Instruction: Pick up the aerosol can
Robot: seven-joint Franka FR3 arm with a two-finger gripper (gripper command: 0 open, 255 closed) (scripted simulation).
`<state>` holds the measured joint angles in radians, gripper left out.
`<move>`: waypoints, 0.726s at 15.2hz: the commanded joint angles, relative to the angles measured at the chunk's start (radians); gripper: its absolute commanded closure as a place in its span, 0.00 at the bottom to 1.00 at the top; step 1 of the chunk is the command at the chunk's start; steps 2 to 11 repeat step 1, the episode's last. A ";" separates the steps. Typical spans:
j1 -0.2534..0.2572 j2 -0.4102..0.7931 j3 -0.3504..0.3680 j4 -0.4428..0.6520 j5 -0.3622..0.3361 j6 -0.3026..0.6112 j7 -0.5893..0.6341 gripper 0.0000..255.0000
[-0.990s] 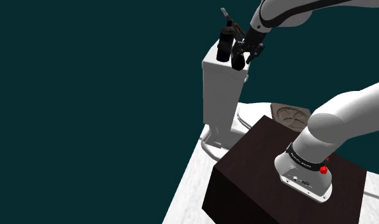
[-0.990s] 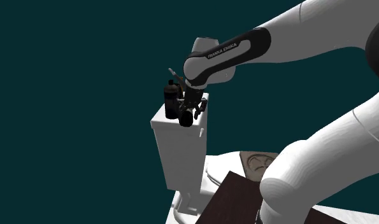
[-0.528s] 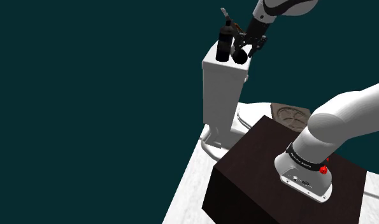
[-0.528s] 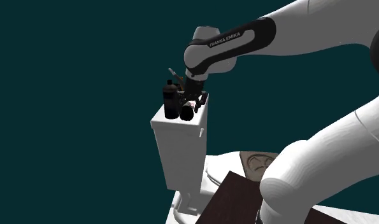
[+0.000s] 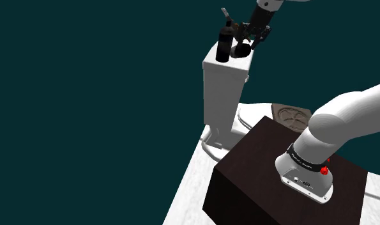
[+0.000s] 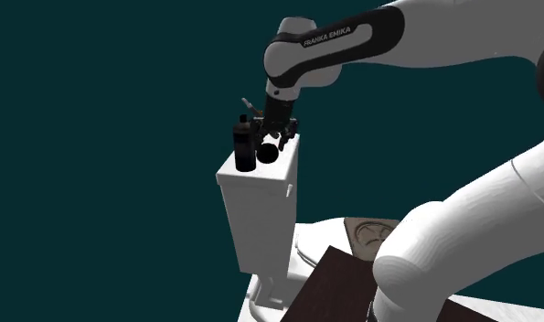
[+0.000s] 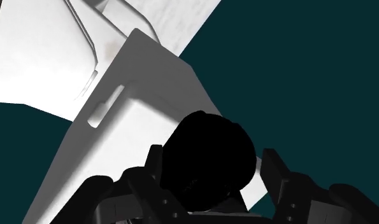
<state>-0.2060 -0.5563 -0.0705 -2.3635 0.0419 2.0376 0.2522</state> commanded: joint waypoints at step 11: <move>0.001 -0.003 0.001 0.006 0.000 -0.009 0.002 1.00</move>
